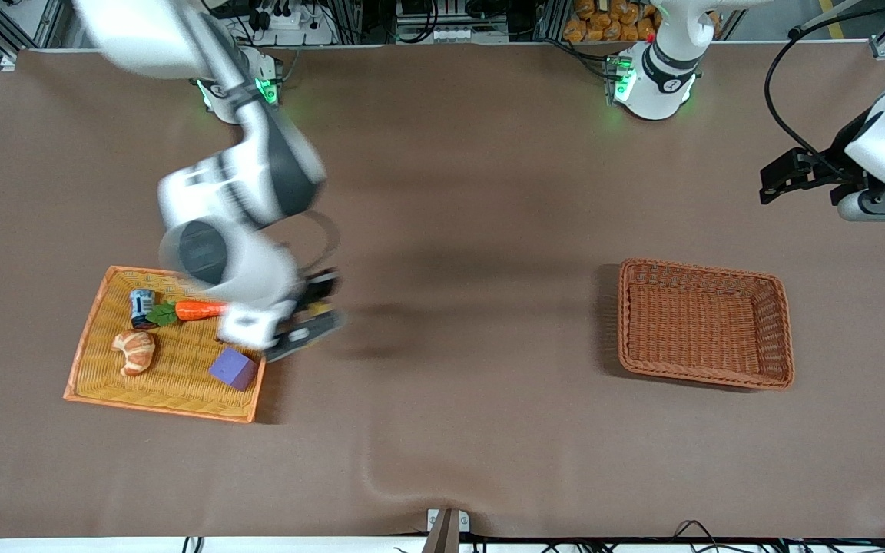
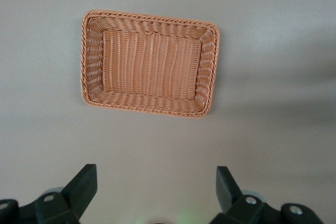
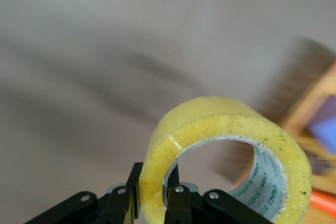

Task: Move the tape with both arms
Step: 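Carry the tape toward the table middle while the left gripper approaches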

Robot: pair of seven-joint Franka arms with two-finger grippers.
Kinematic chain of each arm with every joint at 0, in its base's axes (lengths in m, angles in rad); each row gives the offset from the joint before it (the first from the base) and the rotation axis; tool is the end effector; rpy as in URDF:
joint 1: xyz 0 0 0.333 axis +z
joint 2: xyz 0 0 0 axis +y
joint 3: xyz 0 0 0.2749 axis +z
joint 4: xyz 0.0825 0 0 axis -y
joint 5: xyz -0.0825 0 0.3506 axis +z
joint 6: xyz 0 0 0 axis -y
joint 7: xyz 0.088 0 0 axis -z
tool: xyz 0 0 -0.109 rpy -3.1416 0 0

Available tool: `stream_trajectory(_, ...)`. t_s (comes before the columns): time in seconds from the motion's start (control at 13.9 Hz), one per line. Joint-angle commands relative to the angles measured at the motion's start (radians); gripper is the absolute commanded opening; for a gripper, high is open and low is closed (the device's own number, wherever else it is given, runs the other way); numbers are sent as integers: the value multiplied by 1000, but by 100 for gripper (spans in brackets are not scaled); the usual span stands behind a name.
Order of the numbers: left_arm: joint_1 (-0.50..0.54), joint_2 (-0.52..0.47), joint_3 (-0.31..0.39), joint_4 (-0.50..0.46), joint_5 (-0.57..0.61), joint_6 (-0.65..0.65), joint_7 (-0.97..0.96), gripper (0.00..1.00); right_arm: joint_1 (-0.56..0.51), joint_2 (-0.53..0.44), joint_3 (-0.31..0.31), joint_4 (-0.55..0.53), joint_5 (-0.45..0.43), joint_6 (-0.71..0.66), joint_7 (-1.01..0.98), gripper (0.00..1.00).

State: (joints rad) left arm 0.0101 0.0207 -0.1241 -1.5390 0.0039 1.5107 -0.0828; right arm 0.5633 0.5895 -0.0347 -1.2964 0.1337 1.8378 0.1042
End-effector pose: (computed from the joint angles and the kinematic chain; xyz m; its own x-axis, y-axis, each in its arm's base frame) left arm 0.5171 -0.0581 0.5794 0.9983 -0.0309 -0.0485 -0.0312 -0.9995 -0.0054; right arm 0.5647 0.3479 0.3730 0.9215 0.3836 -0.0603 0.3767 -0.9207 -0.1019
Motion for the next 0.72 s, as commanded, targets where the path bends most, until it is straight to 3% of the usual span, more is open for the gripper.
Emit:
stream_trajectory(0.0, -7, 28, 0, 5, -19, 23, -11, 100, 157, 143, -19, 81, 3, 171, 280, 0)
stream_trajectory(0.29, -21, 88, -5, 5, -35, 68, -12, 100, 256, 321, -17, 162, 4, 306, 409, 0)
stream_trajectory(0.43, -12, 126, -6, 5, -36, 72, -12, 100, 271, 361, -17, 192, 4, 339, 437, 0)
stream_trajectory(0.5, -12, 137, -6, 3, -36, 88, -12, 100, 271, 363, -17, 190, 4, 343, 437, 11)
stream_trajectory(0.58, -16, 143, -6, 3, -36, 94, -12, 100, 268, 360, -17, 189, 9, 336, 437, 47)
stream_trajectory(0.65, -18, 151, -6, 2, -38, 114, -12, 100, 270, 343, -19, 183, 14, 328, 436, 71)
